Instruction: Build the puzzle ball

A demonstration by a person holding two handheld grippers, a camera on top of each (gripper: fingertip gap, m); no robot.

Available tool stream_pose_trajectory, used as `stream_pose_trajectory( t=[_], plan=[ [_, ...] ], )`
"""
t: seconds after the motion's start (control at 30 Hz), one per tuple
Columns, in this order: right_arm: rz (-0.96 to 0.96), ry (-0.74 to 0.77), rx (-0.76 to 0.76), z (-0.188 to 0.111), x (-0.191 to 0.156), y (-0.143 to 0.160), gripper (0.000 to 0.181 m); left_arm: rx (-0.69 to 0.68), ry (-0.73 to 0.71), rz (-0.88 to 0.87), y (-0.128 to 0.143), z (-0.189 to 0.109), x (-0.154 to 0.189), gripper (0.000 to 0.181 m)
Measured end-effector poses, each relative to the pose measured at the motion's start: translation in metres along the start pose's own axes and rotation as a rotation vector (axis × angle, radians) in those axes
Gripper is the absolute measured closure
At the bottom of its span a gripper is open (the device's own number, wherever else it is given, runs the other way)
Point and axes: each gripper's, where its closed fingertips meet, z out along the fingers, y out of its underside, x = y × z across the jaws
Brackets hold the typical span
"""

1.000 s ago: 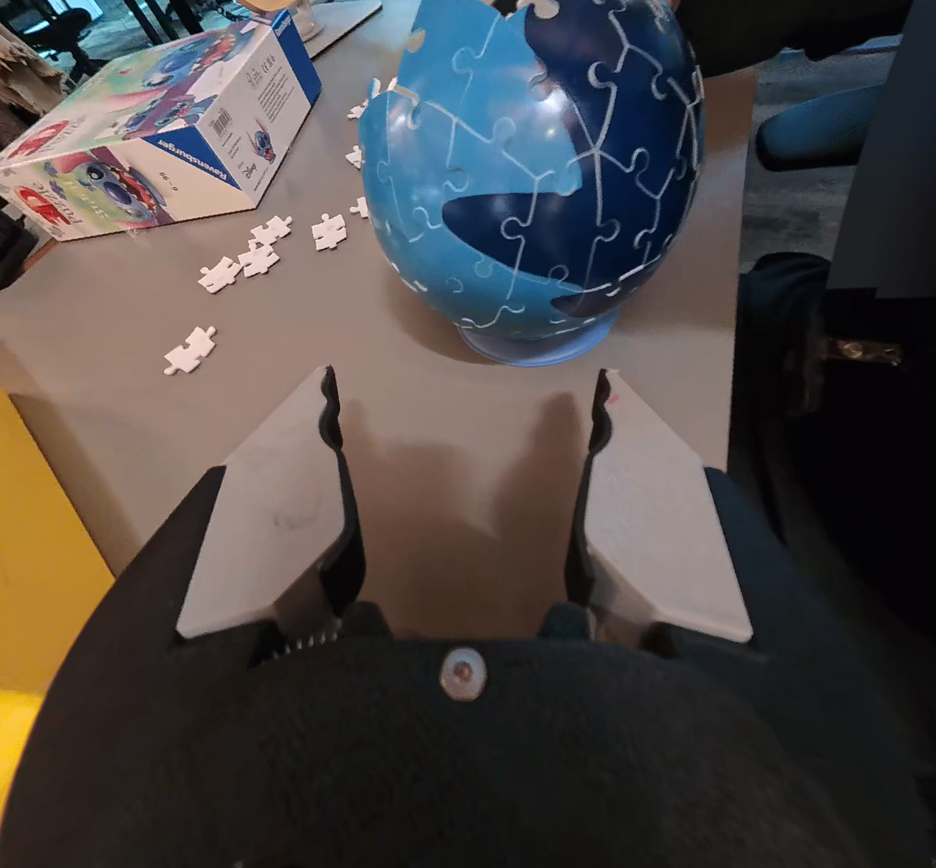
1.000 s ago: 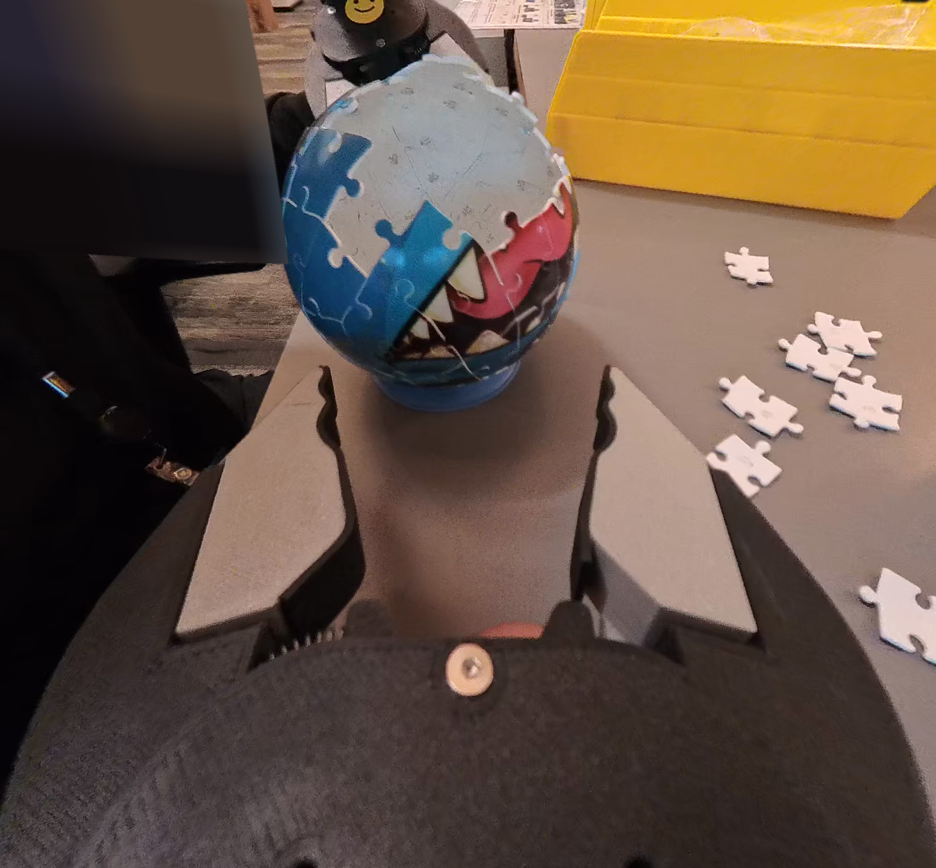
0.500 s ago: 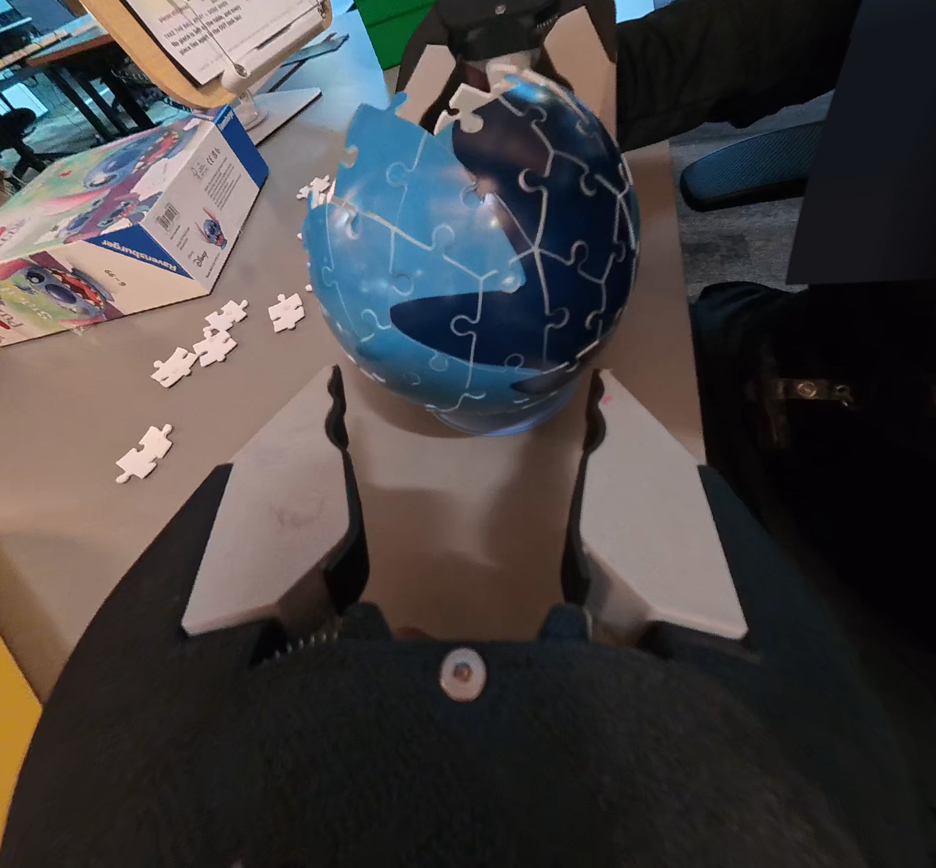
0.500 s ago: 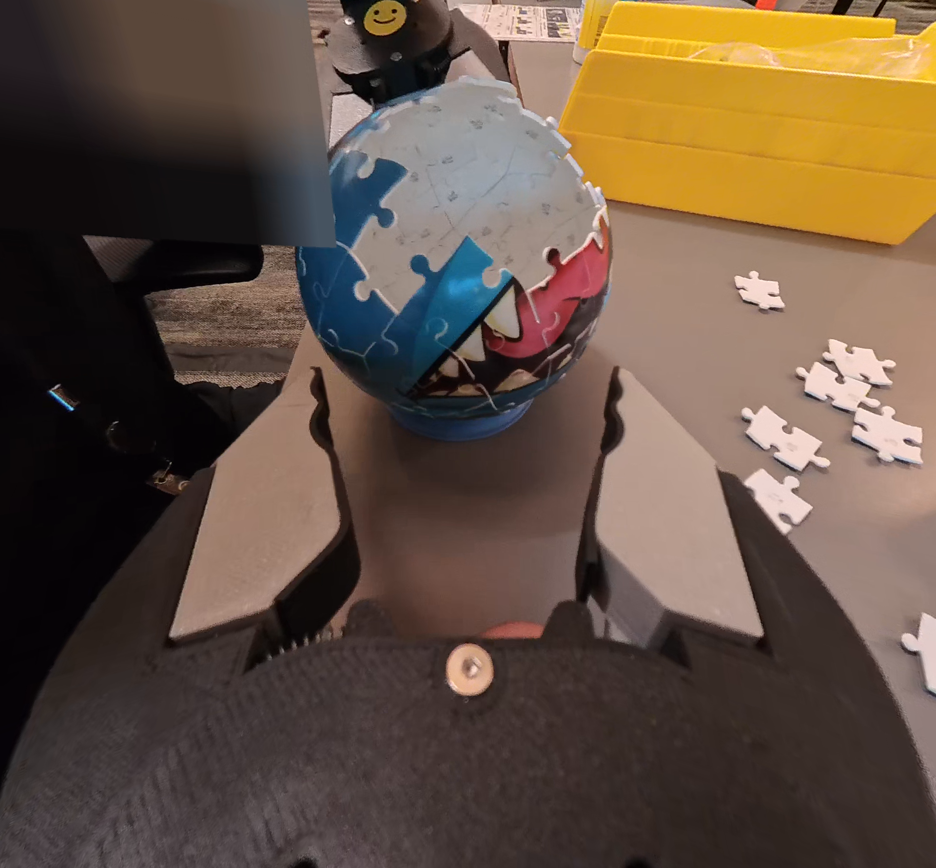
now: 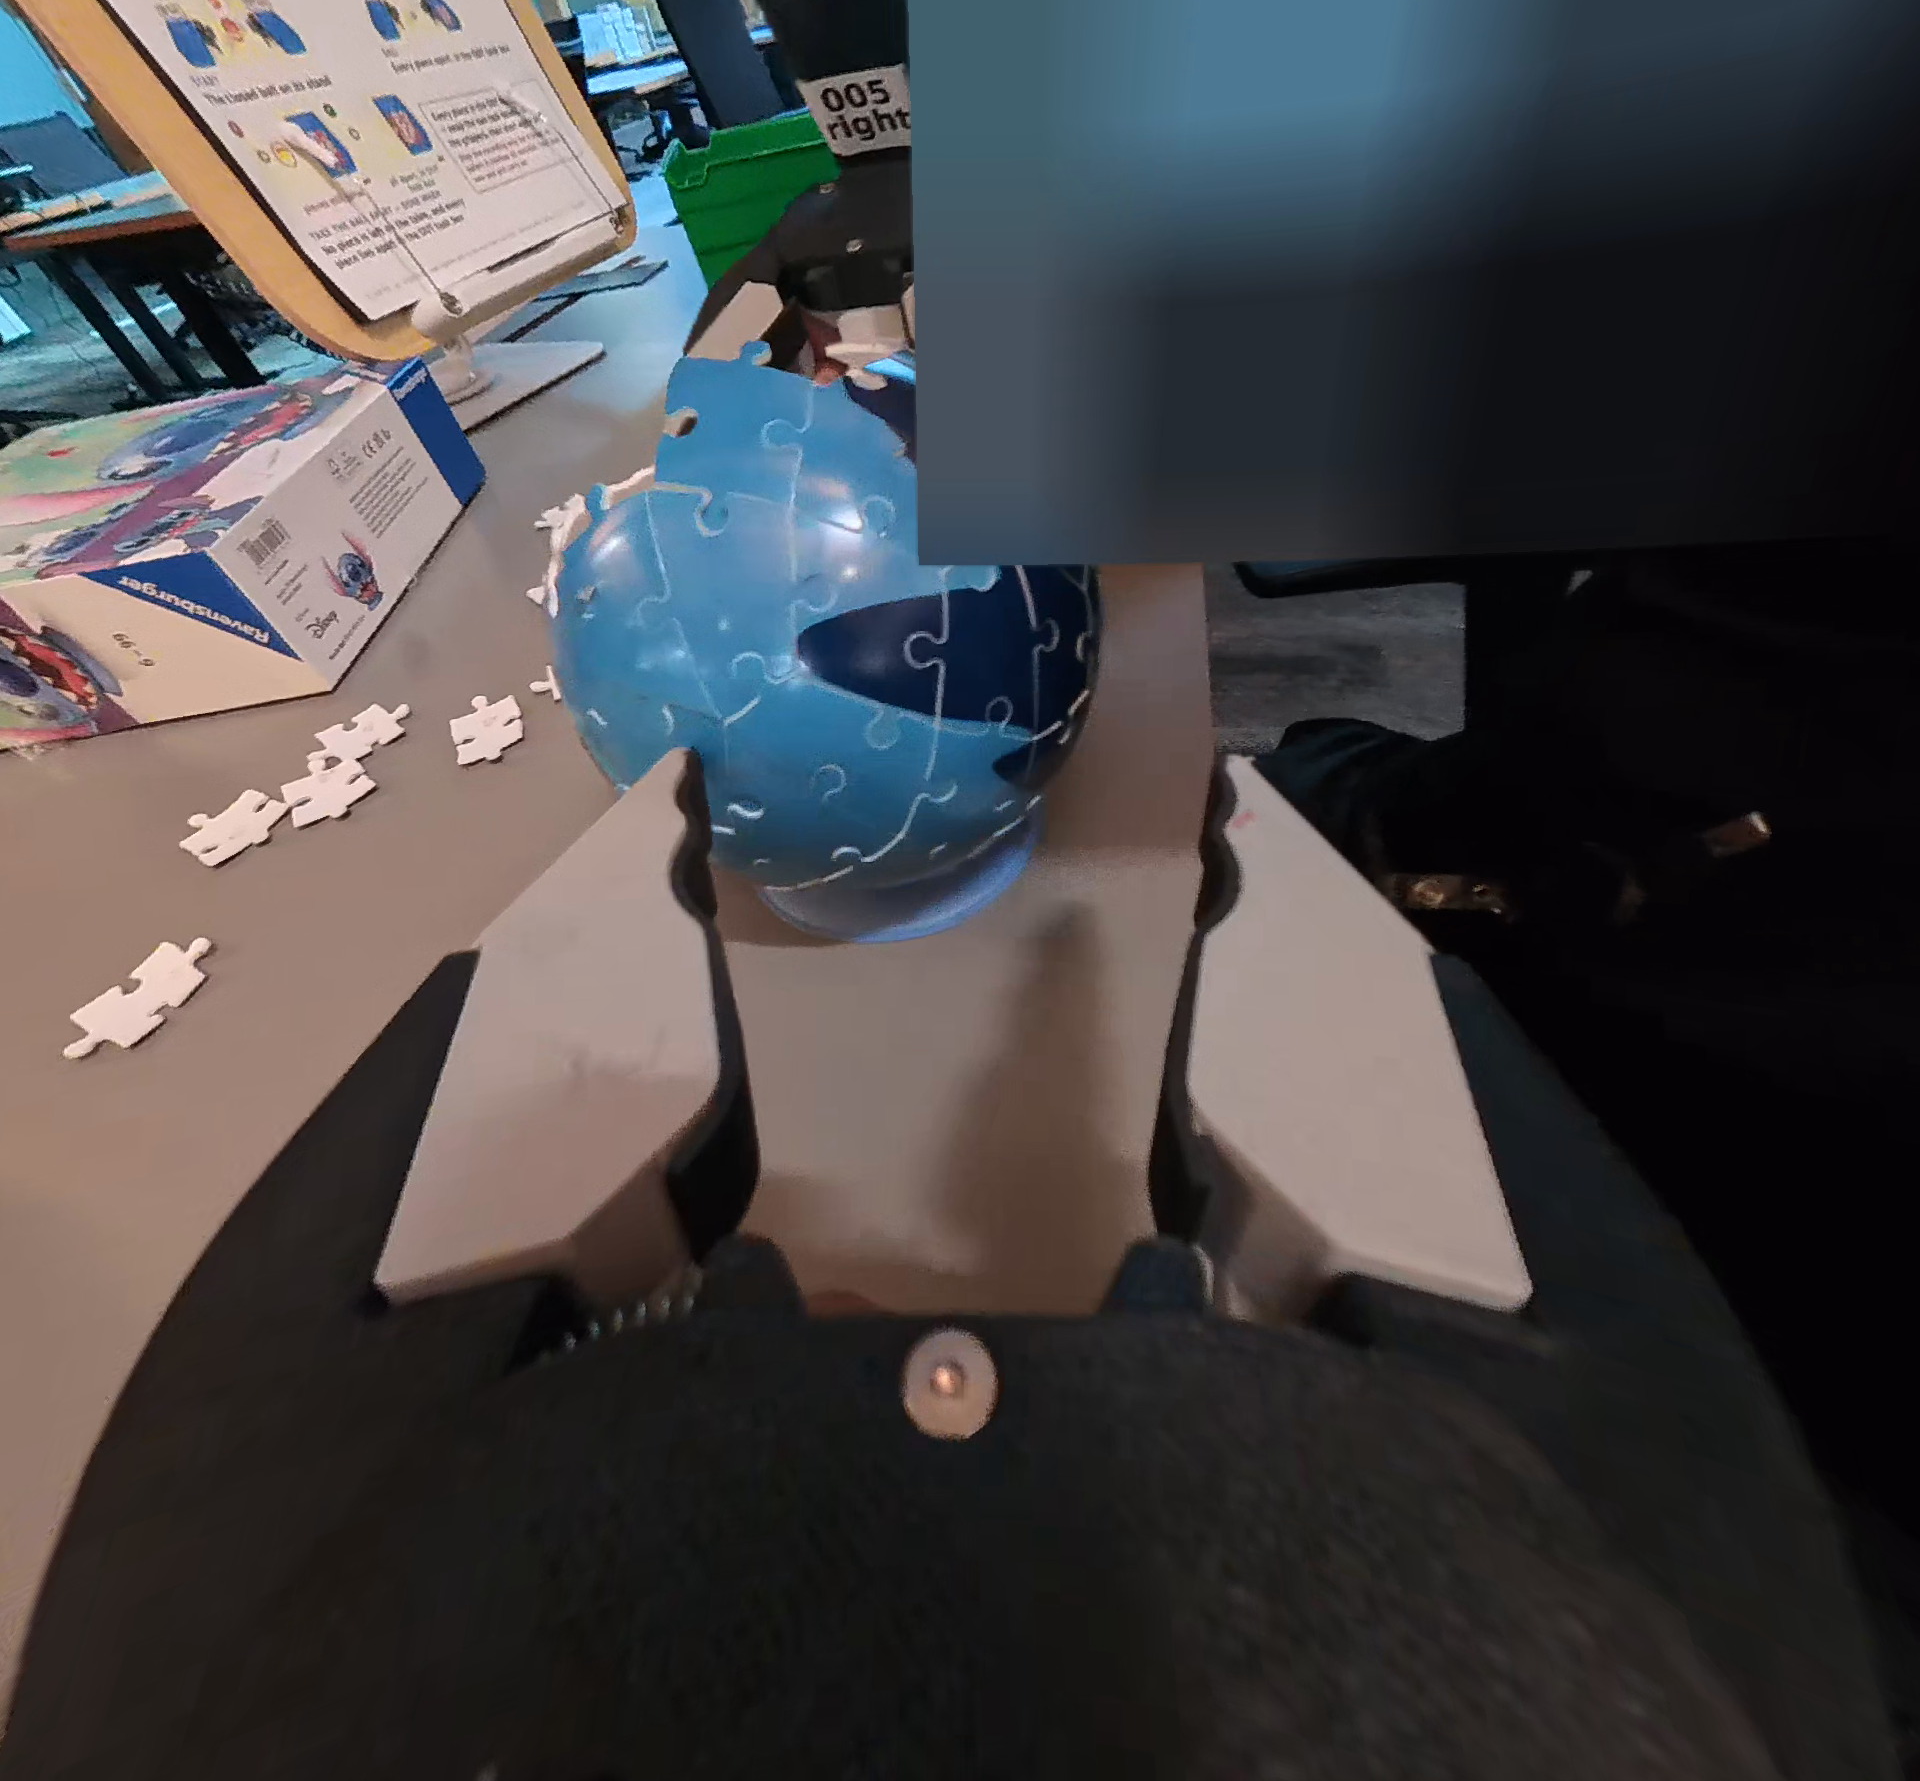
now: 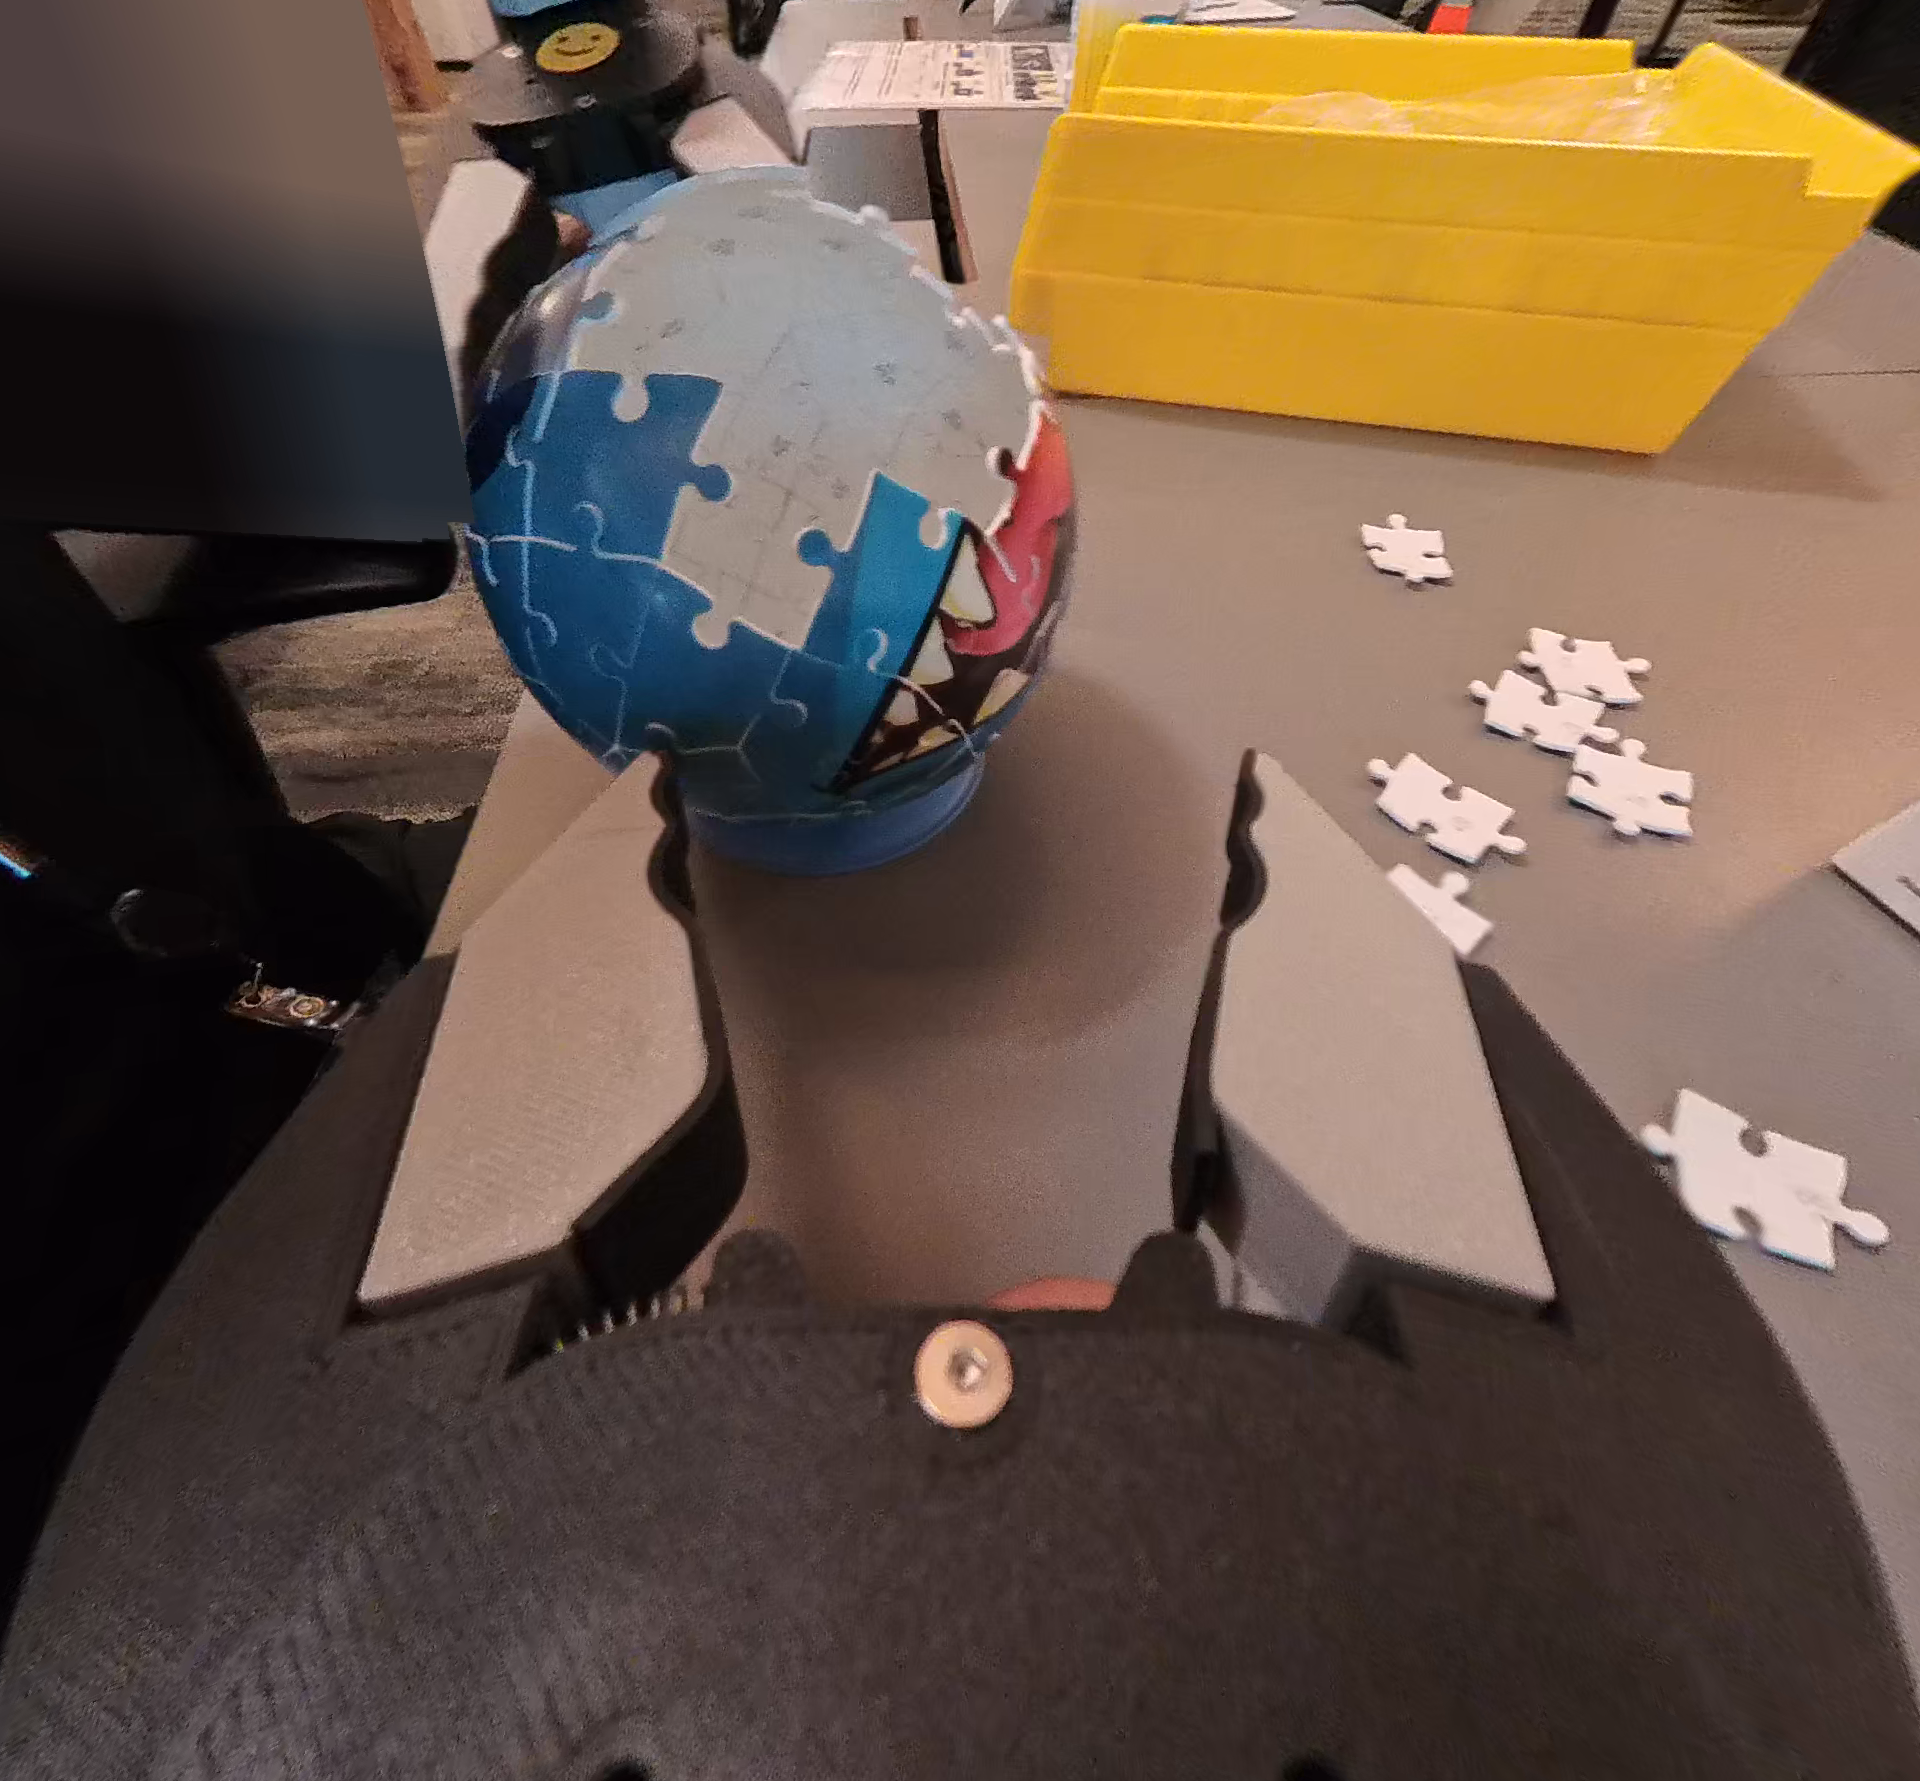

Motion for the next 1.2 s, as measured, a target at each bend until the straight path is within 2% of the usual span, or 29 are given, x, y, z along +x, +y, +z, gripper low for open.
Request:
stream_pose_trajectory(
  t=[0.2, 0.33, 0.5, 0.63, 0.73, 0.83, 1.0, 1.2],
  plan=[
    [-0.005, 0.021, 0.005, -0.007, 0.011, 0.001, 0.084, 0.008, -0.014, -0.041, -0.002, -0.002, 0.004, 0.085],
    [-0.043, 0.118, -0.027, -0.025, 0.030, 0.011, 0.085, 0.090, -0.080, -0.085, -0.010, -0.014, -0.007, 0.086],
    [0.009, 0.314, 0.014, -0.085, 0.087, 0.023, 0.089, 0.253, -0.167, -0.152, -0.025, -0.037, -0.026, 0.089],
    [0.051, 0.458, 0.051, -0.135, 0.130, 0.034, 0.093, 0.206, -0.231, -0.134, -0.020, -0.034, -0.032, 0.085],
    [0.093, 0.475, 0.095, -0.155, 0.145, 0.035, 0.095, 0.210, -0.299, -0.123, -0.019, -0.037, -0.040, 0.085],
    [0.124, 0.413, 0.115, -0.155, 0.145, 0.035, 0.099, 0.219, -0.357, -0.129, -0.019, -0.042, -0.049, 0.085],
    [0.073, 0.347, 0.044, -0.142, 0.138, 0.040, 0.102, 0.214, -0.423, -0.144, -0.016, -0.046, -0.061, 0.088],
    [0.049, 0.325, 0.019, -0.137, 0.134, 0.041, 0.105, 0.208, -0.471, -0.157, -0.014, -0.049, -0.071, 0.091]
  ],
)
